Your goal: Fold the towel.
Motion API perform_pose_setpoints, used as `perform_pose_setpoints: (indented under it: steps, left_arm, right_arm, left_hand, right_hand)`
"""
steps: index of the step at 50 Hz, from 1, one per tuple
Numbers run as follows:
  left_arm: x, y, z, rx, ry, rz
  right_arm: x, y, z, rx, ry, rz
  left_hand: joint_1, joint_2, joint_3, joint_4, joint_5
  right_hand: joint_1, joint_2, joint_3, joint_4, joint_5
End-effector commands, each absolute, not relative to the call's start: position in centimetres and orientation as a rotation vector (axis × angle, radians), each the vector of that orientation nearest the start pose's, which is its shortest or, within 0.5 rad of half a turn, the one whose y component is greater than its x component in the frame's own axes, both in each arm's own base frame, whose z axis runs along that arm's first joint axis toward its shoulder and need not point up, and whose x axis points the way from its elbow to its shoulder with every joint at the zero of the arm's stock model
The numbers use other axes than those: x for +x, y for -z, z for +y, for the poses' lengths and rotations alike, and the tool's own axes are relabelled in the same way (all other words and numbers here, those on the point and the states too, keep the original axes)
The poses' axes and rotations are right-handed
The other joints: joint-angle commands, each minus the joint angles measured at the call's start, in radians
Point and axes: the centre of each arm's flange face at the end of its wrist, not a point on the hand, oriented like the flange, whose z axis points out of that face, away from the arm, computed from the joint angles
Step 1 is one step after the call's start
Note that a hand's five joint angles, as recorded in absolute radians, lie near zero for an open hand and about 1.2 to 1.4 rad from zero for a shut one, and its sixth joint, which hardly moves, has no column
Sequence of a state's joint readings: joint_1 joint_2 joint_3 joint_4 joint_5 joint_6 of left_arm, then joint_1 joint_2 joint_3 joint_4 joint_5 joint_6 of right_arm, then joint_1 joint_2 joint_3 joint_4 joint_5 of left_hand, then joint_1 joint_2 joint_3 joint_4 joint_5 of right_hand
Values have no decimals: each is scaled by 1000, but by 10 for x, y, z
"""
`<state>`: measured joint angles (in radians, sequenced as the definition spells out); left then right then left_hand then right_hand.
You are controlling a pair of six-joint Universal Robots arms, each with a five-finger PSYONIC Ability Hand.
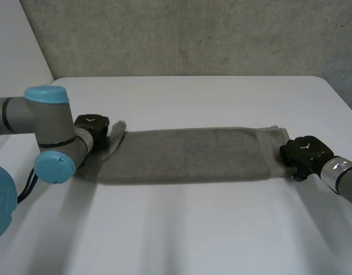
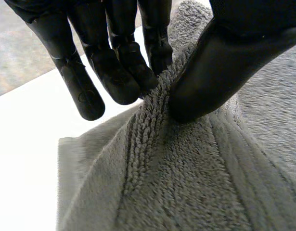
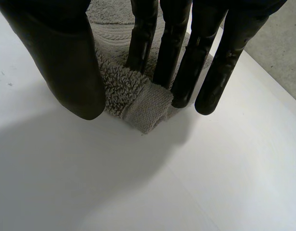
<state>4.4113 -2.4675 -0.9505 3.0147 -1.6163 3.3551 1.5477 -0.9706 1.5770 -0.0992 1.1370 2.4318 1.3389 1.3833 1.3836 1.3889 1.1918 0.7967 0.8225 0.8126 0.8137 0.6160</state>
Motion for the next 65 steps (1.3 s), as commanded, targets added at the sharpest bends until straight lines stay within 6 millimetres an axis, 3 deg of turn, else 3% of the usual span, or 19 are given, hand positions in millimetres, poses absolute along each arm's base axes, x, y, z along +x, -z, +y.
perform_pose_setpoints:
  steps: [1, 9, 15, 18, 20, 21, 23, 27, 37, 42, 49, 57, 63, 65]
  left_arm:
    - [-217, -146, -405, 434, 1709, 2470]
    - [-193, -140, -400, 363, 1630, 2495]
    - [-189, -132, -394, 358, 1602, 2512]
    - [-189, -127, -392, 365, 1602, 2508]
    - [-190, -124, -391, 372, 1604, 2505]
    - [-190, -124, -391, 372, 1604, 2505]
    - [-190, -125, -391, 373, 1611, 2499]
    - [-190, -129, -393, 370, 1629, 2489]
    - [-187, -155, -393, 342, 1700, 2443]
    - [-181, -169, -384, 323, 1728, 2430]
    - [-183, -174, -372, 329, 1764, 2414]
    - [-187, -172, -363, 345, 1784, 2407]
    - [-192, -172, -361, 362, 1793, 2411]
    - [-192, -172, -361, 362, 1793, 2411]
  right_arm:
    - [162, -117, -348, -1217, 1668, 2378]
    - [163, -117, -348, -1219, 1668, 2375]
    - [164, -117, -348, -1220, 1667, 2373]
    - [164, -117, -348, -1221, 1667, 2371]
    - [164, -117, -348, -1221, 1667, 2371]
    - [164, -118, -348, -1221, 1669, 2370]
    - [164, -118, -347, -1221, 1669, 2370]
    - [163, -119, -347, -1219, 1674, 2370]
    - [163, -122, -346, -1223, 1686, 2339]
    - [163, -123, -348, -1219, 1720, 2326]
    - [162, -120, -350, -1214, 1749, 2318]
    - [162, -104, -357, -1227, 1779, 2318]
    - [160, -105, -360, -1223, 1789, 2321]
    - [159, -105, -361, -1215, 1792, 2331]
  left_hand:
    - [57, 13, 13, 7, 30]
    - [57, 13, 13, 7, 30]
    - [-71, -116, -116, -121, -99]
    - [-274, -318, -319, -324, -301]
    - [-674, -718, -718, -724, -701]
    - [-676, -721, -721, -726, -704]
    - [-954, -999, -999, -1004, -982]
    - [-1125, -1169, -1169, -1175, -1152]
    - [-1120, -1164, -1164, -1169, -1147]
    - [-1081, -1126, -1126, -1131, -1109]
    - [-1081, -1126, -1126, -1131, -1109]
    - [-1084, -1129, -1129, -1134, -1112]
    - [-1084, -1129, -1129, -1134, -1112]
    - [-1084, -1129, -1129, -1134, -1112]
  right_hand:
    - [-10, -36, -26, -27, -4]
    - [-10, -36, -26, -27, -4]
    - [-10, -36, -26, -27, -4]
    - [-10, -36, -26, -27, -4]
    - [-10, -36, -26, -27, -4]
    - [-10, -36, -26, -27, -4]
    - [-10, -36, -26, -27, -4]
    - [-10, -36, -26, -27, -4]
    - [-7, -33, -23, -24, -1]
    - [8, -18, -8, -9, 14]
    - [16, -9, 1, -1, 23]
    - [8, -18, -8, -9, 14]
    - [193, 167, 177, 176, 199]
    - [597, 572, 581, 580, 604]
